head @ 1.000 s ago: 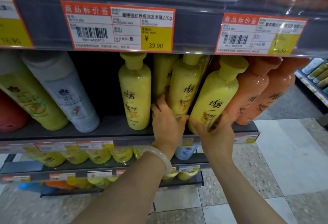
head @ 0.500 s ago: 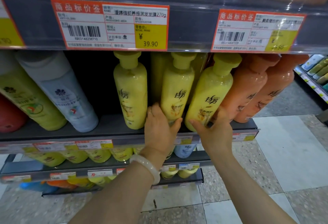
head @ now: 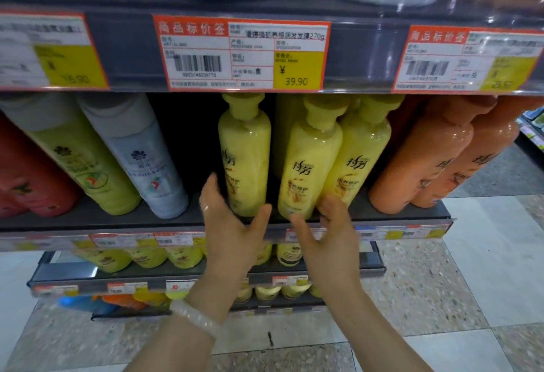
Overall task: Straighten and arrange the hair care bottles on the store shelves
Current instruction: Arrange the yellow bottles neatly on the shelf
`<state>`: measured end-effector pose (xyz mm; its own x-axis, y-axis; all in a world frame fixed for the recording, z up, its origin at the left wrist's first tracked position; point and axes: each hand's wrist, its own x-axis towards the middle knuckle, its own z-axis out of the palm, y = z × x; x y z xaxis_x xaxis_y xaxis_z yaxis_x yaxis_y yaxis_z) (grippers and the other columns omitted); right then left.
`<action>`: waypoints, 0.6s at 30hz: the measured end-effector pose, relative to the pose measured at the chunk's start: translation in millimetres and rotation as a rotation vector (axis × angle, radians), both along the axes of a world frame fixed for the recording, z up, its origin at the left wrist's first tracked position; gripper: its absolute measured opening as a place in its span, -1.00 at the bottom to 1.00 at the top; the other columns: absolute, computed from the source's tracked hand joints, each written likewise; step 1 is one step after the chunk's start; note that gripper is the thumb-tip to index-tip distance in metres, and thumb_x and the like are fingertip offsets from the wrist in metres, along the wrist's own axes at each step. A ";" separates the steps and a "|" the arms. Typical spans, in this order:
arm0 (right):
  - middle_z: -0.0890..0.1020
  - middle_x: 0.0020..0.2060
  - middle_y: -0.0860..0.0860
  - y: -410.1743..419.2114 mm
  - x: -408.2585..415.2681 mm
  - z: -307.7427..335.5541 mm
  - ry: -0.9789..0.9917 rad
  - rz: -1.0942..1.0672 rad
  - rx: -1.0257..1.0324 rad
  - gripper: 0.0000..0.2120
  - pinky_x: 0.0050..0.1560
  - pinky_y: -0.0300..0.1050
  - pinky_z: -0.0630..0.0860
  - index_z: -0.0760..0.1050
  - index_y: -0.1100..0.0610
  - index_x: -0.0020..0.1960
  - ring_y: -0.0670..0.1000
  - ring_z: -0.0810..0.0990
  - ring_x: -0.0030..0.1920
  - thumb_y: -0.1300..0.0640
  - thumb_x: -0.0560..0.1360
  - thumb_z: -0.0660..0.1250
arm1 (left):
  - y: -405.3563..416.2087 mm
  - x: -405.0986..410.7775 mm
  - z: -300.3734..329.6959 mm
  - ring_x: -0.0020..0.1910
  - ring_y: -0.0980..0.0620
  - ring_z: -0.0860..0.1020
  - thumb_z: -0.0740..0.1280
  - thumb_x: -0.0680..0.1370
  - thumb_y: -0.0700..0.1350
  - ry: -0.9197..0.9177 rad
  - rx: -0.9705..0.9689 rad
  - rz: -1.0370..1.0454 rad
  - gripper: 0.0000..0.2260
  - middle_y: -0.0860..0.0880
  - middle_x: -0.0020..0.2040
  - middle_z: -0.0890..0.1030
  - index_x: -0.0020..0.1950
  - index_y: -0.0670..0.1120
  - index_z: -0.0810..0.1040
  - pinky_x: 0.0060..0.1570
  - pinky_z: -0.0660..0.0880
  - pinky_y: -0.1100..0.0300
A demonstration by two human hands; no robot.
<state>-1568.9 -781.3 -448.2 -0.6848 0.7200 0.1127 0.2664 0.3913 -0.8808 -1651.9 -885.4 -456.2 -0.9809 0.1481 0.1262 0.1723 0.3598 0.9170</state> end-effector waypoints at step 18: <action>0.60 0.03 0.08 -12.4 -53.3 -2.1 -0.053 -0.184 -0.016 -0.46 0.02 0.11 0.55 0.35 0.15 0.18 0.11 0.59 0.04 0.00 0.33 0.49 | -8.3 -29.6 -7.7 0.11 -0.12 0.51 0.50 0.34 -0.07 0.024 -0.016 -0.015 -0.45 -0.13 0.13 0.52 0.24 -0.12 0.35 0.08 0.49 -0.11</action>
<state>-1622.2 -793.6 -450.3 -0.5459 0.8351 0.0676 0.3782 0.3176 -0.8696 -1681.6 -893.8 -463.9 -0.9754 0.1648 0.1467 0.1992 0.3720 0.9066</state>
